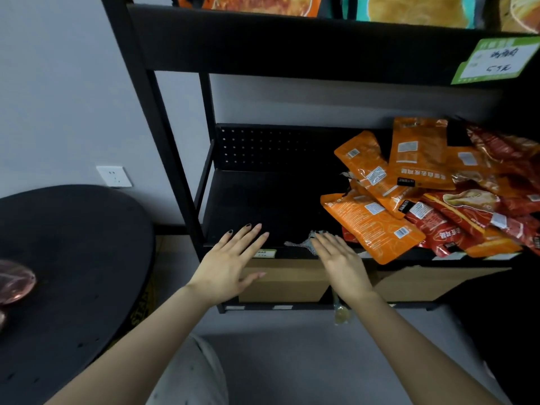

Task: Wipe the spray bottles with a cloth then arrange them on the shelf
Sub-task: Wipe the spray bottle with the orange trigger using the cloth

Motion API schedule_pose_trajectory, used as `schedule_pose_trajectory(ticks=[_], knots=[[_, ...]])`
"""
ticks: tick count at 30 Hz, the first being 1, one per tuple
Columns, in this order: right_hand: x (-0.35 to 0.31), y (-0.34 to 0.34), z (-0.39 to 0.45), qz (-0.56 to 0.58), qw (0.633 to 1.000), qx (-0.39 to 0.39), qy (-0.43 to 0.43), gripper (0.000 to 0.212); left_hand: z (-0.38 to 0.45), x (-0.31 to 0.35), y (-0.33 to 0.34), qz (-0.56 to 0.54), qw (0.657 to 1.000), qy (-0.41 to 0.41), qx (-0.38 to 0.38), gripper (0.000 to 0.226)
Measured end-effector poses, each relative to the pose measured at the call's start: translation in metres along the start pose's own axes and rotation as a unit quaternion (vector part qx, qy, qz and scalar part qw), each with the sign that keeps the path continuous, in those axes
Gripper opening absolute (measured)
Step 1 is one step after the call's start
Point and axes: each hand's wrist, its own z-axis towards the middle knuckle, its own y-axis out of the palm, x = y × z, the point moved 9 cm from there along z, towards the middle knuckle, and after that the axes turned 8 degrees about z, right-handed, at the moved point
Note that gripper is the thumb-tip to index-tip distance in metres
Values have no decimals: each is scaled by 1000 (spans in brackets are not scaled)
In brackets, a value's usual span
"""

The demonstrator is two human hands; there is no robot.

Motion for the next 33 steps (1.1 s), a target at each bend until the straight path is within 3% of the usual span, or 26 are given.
schedule_pose_trajectory(ticks=[8,19,27,33], knots=[[-88,-21,15,67,988,31,-133,52,-51,-40,-34,45,999,-31,0,71],[-260,-46,45,119,949,72,-284,45,-183,-121,-81,48,989,-139,-32,70],[-396,-34,77,160,915,32,-369,55,-296,-191,-101,97,971,-207,-69,70],[-476,-6,100,192,893,32,-407,47,-373,-244,-84,88,946,-296,-95,69]])
